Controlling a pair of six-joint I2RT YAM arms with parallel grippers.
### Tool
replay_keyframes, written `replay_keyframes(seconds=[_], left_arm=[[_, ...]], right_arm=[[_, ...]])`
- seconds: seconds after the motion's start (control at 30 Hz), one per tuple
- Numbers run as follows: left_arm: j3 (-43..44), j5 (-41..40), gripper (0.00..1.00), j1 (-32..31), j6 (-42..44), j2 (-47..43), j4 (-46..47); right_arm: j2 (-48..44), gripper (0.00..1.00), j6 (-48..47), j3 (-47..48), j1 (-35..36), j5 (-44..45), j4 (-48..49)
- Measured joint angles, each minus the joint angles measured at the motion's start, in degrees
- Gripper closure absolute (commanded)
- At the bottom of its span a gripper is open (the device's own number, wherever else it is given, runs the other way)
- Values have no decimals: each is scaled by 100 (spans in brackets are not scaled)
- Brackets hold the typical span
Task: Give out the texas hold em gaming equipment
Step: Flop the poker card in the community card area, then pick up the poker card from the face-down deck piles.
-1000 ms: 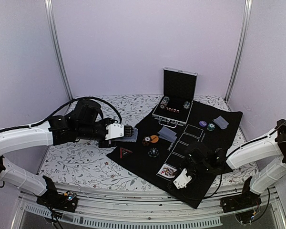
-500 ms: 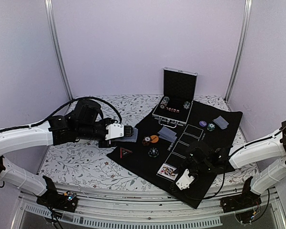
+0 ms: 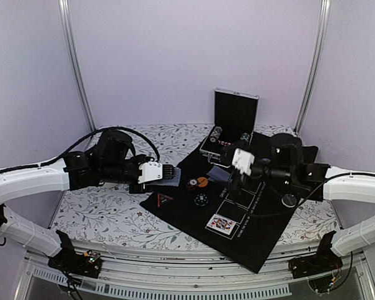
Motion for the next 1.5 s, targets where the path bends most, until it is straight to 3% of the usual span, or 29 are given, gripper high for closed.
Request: replay_keyframes(seconds=[0.13,0.27,0.33,0.47,0.93,1.23,1.5], left_arm=[[0,0,51,0,0,0,0],[0,-2,51,0,-2,0,0],[0,-2,51,0,-2,0,-2],[0,-2,51,0,0,0,-2],[0,-4,51,0,-2,0,2],[0,-9,51,-2,0,0,4],[-13,-37,51,-4,2,0,-15]], right_arm=[[205,1,2673,1084,-310,-442,404],[1012,1,4922,1978,-295,-1126,525],[1432,5,5759,2177,-284,-1453,437],[1996,4,6752,2312,-262,-1873,114],[3025,9,7503,3005,103,-2695,-387],[3202,29,7401,3128,133,-2739,-857],[3156,38,7281,3150,133,-2618,-1143]])
